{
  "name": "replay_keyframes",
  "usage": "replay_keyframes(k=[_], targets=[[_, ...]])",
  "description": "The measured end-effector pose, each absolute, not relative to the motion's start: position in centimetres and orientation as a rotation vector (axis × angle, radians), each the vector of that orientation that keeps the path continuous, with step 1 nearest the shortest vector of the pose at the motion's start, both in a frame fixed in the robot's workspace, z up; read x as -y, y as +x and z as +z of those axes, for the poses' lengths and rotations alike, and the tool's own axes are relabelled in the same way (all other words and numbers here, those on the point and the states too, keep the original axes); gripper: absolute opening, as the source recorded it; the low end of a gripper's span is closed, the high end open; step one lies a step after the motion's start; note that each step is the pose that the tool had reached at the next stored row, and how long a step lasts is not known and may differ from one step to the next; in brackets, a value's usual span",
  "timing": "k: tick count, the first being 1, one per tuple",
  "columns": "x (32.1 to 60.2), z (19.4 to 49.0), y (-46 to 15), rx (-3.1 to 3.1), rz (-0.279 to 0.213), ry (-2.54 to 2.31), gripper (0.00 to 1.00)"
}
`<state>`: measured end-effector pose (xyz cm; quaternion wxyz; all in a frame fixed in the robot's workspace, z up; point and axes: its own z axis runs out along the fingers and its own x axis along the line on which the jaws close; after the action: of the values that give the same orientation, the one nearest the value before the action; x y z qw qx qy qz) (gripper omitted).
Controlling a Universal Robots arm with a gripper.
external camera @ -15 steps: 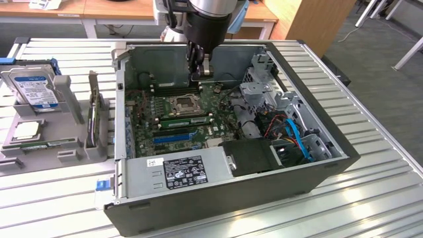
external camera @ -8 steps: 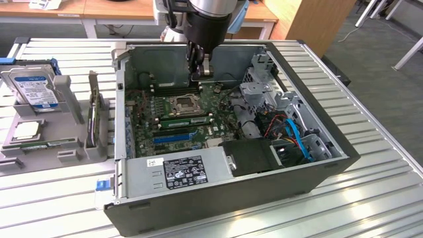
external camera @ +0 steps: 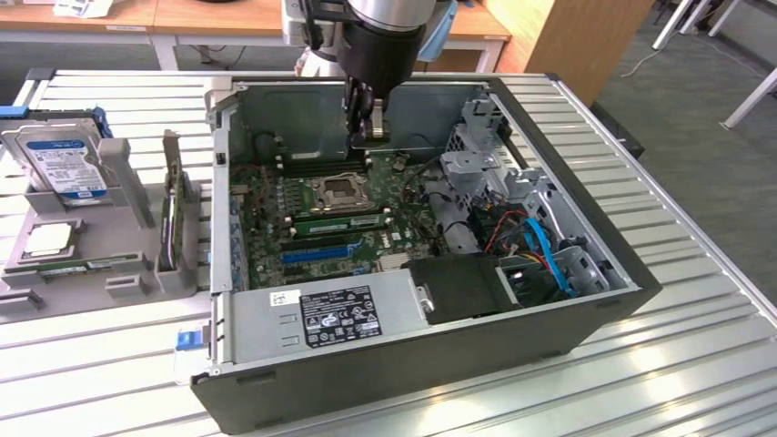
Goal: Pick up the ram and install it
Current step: 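Press down the ram until it locks into place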
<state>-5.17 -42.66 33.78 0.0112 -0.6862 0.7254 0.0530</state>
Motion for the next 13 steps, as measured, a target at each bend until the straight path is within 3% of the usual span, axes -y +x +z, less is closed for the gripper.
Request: replay_keyframes(k=[13], targets=[[42.66,33.77,-5.17,-2.445,0.161,-1.914,0.1]])
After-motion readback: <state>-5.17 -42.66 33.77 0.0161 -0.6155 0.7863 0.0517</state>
